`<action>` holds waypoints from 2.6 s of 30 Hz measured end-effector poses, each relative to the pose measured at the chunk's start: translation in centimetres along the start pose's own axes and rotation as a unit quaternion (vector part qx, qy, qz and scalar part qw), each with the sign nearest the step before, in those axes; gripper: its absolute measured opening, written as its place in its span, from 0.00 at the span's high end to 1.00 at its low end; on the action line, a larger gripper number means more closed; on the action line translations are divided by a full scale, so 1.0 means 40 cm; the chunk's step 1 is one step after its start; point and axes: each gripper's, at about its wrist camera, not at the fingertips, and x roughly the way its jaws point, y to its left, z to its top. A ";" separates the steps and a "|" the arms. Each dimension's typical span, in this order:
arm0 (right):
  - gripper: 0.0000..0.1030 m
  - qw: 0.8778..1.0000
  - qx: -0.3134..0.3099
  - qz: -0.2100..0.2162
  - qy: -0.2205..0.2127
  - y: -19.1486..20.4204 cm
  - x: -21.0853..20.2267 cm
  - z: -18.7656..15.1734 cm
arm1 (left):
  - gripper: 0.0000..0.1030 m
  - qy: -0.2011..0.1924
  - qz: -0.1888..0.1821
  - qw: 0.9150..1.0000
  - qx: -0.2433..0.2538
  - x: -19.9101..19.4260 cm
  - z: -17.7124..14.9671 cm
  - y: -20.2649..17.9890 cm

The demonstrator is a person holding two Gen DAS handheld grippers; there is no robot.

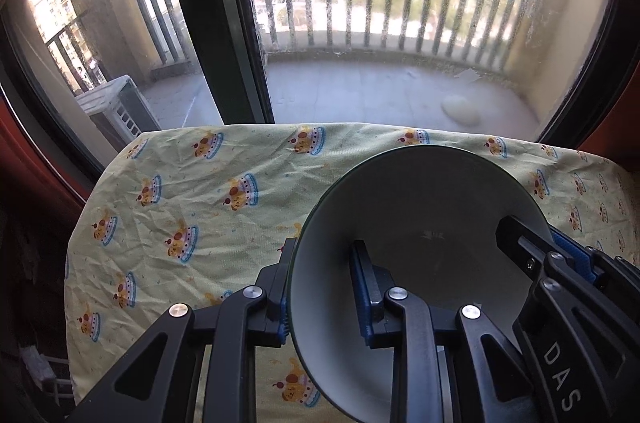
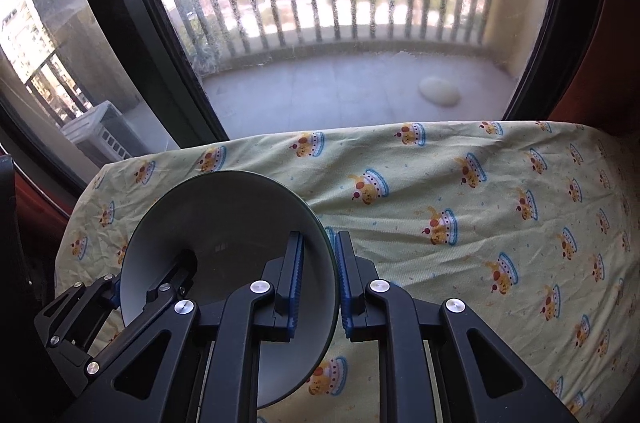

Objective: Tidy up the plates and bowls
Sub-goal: 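Carry the small bowl with both grippers toward the nested bowls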

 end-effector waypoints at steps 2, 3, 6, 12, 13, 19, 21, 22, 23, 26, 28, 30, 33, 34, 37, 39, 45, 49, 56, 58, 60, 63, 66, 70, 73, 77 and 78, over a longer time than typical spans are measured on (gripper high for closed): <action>0.81 1.000 -0.001 -0.002 -0.004 0.006 -0.024 -0.004 | 0.77 -0.004 -0.003 1.000 0.000 -0.024 -0.003 0.006; 0.81 1.000 -0.001 -0.003 -0.006 0.009 -0.037 -0.006 | 0.77 -0.006 -0.004 1.000 0.000 -0.035 -0.004 0.009; 0.81 1.000 0.000 -0.006 -0.012 0.021 -0.077 -0.014 | 0.77 -0.013 -0.007 1.000 0.001 -0.073 -0.010 0.020; 0.81 1.000 0.006 -0.010 -0.029 0.042 -0.173 -0.037 | 0.77 -0.033 -0.015 0.999 0.007 -0.159 -0.030 0.037; 0.81 0.999 0.007 -0.011 -0.033 0.044 -0.189 -0.043 | 0.77 -0.037 -0.017 0.999 0.008 -0.172 -0.036 0.040; 0.81 0.999 0.015 -0.018 -0.046 0.054 -0.258 -0.086 | 0.77 -0.047 -0.027 0.998 0.015 -0.223 -0.077 0.057; 0.81 0.999 0.019 -0.020 -0.047 0.053 -0.271 -0.103 | 0.77 -0.047 -0.030 0.998 0.020 -0.233 -0.092 0.056; 0.81 0.998 0.021 -0.022 -0.047 0.051 -0.278 -0.113 | 0.77 -0.046 -0.032 0.998 0.023 -0.240 -0.101 0.054; 0.82 0.998 0.022 -0.023 -0.047 0.048 -0.284 -0.122 | 0.77 -0.046 -0.034 0.998 0.026 -0.248 -0.109 0.050; 0.82 0.998 0.029 -0.026 -0.045 0.038 -0.308 -0.151 | 0.77 -0.044 -0.038 0.998 0.029 -0.270 -0.134 0.040; 0.82 0.998 0.029 -0.028 -0.047 0.030 -0.327 -0.167 | 0.77 -0.043 -0.040 0.998 0.029 -0.286 -0.151 0.033; 0.82 0.998 0.029 -0.027 -0.048 0.021 -0.343 -0.182 | 0.77 -0.045 -0.039 0.998 0.030 -0.301 -0.167 0.025; 0.82 0.998 0.030 -0.023 -0.049 0.002 -0.365 -0.207 | 0.77 -0.047 -0.034 0.998 0.033 -0.321 -0.189 0.006; 0.82 0.998 0.029 -0.022 -0.049 -0.004 -0.372 -0.214 | 0.77 -0.048 -0.033 0.998 0.032 -0.326 -0.196 -0.001; 0.82 0.998 0.025 -0.015 -0.050 -0.030 -0.388 -0.231 | 0.77 -0.049 -0.026 0.998 0.026 -0.344 -0.217 -0.023; 0.82 0.998 0.025 -0.007 -0.049 -0.052 -0.397 -0.241 | 0.77 -0.048 -0.021 0.998 0.019 -0.356 -0.233 -0.040; 0.82 0.999 0.004 0.000 -0.053 -0.130 -0.442 -0.267 | 0.77 -0.048 -0.016 0.999 0.009 -0.391 -0.272 -0.117; 0.82 0.999 -0.009 0.001 -0.053 -0.190 -0.466 -0.282 | 0.77 -0.045 -0.015 0.999 0.001 -0.405 -0.297 -0.174; 0.82 0.998 -0.028 0.013 -0.049 -0.290 -0.489 -0.310 | 0.77 -0.042 -0.006 0.999 -0.015 -0.428 -0.345 -0.260; 0.82 0.998 -0.032 0.016 -0.049 -0.314 -0.495 -0.319 | 0.77 -0.042 -0.003 0.999 -0.018 -0.435 -0.359 -0.284; 0.82 0.998 -0.036 0.019 -0.047 -0.338 -0.500 -0.329 | 0.77 -0.042 -0.001 0.999 -0.021 -0.439 -0.371 -0.306; 0.82 0.998 -0.041 0.021 -0.046 -0.372 -0.506 -0.342 | 0.77 -0.040 -0.002 0.999 -0.028 -0.445 -0.391 -0.337; 0.82 0.998 -0.044 0.022 -0.043 -0.405 -0.511 -0.358 | 0.77 -0.037 -0.002 0.999 -0.029 -0.447 -0.411 -0.365; 0.82 0.998 -0.051 0.022 -0.036 -0.440 -0.510 -0.384 | 0.77 -0.029 -0.001 0.999 -0.031 -0.443 -0.441 -0.394; 0.82 0.998 -0.058 0.023 -0.031 -0.459 -0.505 -0.406 | 0.77 -0.024 0.001 0.999 -0.030 -0.436 -0.464 -0.408; 0.82 0.998 -0.063 0.026 -0.014 -0.477 -0.483 -0.433 | 0.77 -0.008 0.001 0.999 -0.038 -0.414 -0.494 -0.418; 0.82 0.998 -0.065 0.025 -0.011 -0.479 -0.479 -0.440 | 0.77 -0.001 0.000 0.999 -0.040 -0.408 -0.502 -0.420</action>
